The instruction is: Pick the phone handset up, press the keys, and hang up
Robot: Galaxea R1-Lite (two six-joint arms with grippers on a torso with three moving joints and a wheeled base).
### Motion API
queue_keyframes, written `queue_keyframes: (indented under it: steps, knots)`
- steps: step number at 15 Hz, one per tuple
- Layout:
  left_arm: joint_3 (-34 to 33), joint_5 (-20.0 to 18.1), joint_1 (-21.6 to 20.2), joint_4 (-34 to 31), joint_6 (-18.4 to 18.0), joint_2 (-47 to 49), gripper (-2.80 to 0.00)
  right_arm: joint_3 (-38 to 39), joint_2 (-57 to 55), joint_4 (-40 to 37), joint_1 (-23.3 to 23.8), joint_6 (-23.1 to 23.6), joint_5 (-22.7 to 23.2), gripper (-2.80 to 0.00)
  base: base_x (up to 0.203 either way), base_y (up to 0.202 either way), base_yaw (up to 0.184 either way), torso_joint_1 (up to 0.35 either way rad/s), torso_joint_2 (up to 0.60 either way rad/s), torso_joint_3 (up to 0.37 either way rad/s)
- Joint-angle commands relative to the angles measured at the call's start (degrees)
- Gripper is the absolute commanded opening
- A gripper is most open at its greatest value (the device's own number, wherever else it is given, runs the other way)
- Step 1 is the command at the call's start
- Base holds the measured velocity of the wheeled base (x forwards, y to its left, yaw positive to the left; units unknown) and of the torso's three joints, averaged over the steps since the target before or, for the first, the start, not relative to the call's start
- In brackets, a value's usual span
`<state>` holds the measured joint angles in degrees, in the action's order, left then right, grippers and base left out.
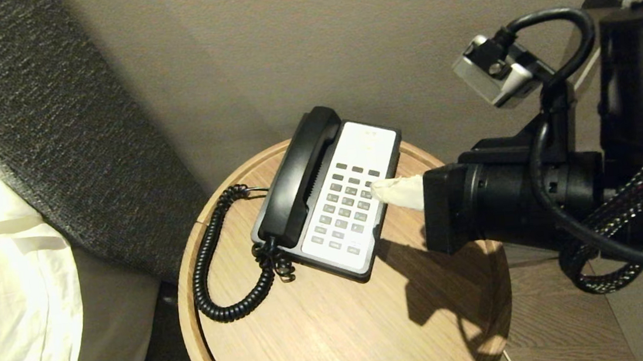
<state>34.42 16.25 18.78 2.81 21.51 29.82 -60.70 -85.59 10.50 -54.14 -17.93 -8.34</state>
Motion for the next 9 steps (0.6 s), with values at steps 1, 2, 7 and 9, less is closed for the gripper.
queue_keyframes:
  steps: [1,2,7,9]
  knots:
    - [-4.4,3.1,-8.1,-1.0,0.3,-2.9,-2.80,-1.4,2.0,0.3,0.0,-0.1,-1.5,-2.80,0.000,0.000,0.000,0.000,0.00,0.000]
    - [-6.0,3.5,-11.7,-2.3,0.5,-4.3,-2.80,-1.4,2.8,0.8,0.0,-0.1,-1.8,-2.80,0.000,0.000,0.000,0.000,0.00,0.000]
    - [-21.5,-0.3,-19.0,-6.3,-5.3,-18.6,-2.80,-1.1,6.6,2.2,0.2,-0.2,-1.9,-2.80,0.000,0.000,0.000,0.000,0.00,0.000]
    - [-27.0,-2.9,-19.0,-6.3,-12.9,-25.3,-2.80,-0.8,8.4,2.1,0.2,-0.3,-1.9,-2.80,0.000,0.000,0.000,0.000,0.00,0.000]
